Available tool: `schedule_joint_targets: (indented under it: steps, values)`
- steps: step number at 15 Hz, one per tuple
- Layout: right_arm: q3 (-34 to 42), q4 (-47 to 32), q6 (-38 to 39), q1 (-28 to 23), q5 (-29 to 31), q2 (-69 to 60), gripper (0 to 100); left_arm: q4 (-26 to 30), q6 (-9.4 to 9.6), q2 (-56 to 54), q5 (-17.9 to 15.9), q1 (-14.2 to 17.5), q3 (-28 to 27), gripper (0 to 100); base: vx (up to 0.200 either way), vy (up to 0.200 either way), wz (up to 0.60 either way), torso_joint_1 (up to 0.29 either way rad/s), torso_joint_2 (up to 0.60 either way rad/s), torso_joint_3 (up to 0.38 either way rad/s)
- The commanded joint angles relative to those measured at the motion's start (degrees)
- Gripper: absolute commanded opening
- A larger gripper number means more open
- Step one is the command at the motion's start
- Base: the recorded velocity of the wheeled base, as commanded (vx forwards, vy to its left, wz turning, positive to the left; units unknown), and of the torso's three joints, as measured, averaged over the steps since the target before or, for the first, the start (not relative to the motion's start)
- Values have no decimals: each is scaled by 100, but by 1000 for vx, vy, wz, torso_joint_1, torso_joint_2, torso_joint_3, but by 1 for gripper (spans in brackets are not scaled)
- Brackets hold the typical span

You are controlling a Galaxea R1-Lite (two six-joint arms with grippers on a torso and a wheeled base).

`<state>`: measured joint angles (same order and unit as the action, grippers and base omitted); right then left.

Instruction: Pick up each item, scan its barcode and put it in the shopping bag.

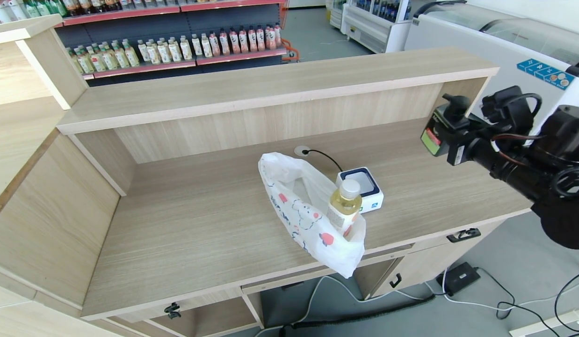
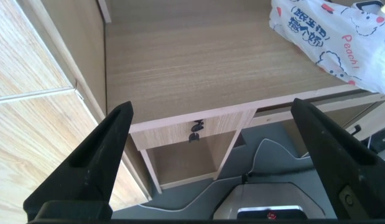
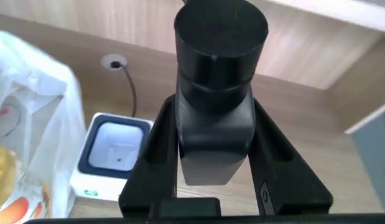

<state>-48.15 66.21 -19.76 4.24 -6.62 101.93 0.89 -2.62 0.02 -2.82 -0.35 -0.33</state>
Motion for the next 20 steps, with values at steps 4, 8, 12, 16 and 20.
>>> schedule_joint_targets:
  steps: [4, 8, 12, 16, 20]
  values:
    - [201, -170, -951, 94, 460, -674, 0, -1, -2, -2, 0, 0, -2, 100, 0, 0, 150, 1, 1, 1]
    - [69, -170, -1126, 630, 240, -876, 0, -1, -2, -2, 0, 0, -2, 100, 0, 0, 600, 2, -1, 0]
    - [-1, -222, -880, 1052, -120, -665, 0, 8, -2, -2, 0, 0, -2, 100, 0, 0, 150, 1, 1, 1]
    - [78, -257, 649, 991, -885, 222, 0, -1, -2, -2, 0, 0, -2, 100, 0, 0, 0, 0, 0, 0]
    - [87, -205, 1168, 736, -885, 873, 0, -1, -2, -2, 0, 0, -2, 100, 0, 0, 0, 0, 0, 0]
